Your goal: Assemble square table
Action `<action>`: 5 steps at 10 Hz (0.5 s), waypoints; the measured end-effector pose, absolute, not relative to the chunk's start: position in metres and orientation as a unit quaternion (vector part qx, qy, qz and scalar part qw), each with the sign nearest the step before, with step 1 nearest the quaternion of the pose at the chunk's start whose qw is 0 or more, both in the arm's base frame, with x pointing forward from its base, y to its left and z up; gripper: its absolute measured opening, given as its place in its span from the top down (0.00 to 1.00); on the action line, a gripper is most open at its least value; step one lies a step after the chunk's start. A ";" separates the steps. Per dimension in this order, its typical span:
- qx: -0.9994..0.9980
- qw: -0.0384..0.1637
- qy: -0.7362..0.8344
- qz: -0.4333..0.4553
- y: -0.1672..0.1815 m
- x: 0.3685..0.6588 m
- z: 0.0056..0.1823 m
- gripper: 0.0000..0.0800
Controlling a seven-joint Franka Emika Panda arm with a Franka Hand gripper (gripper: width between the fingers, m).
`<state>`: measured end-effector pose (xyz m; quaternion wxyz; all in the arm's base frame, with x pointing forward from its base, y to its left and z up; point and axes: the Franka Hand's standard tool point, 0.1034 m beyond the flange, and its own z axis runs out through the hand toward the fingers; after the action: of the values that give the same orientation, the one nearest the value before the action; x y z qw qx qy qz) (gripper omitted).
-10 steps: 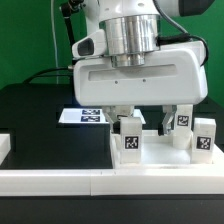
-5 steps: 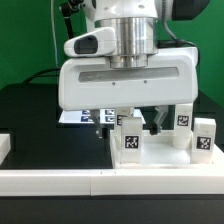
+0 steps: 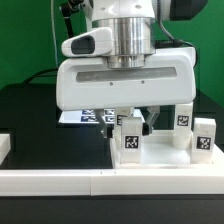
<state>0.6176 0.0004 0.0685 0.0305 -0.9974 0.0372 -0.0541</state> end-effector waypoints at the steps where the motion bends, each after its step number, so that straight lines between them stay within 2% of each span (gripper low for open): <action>1: -0.996 0.033 0.067 -0.053 0.001 0.618 0.068 0.64; 5: -0.961 0.048 0.263 -0.067 0.000 0.620 0.068 0.64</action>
Offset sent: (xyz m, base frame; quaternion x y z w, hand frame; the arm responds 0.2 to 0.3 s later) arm -0.0056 -0.0046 -0.0018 0.0053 0.0416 0.1995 0.9790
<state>0.6198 0.0001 0.0683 0.0479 -0.9613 0.2630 -0.0666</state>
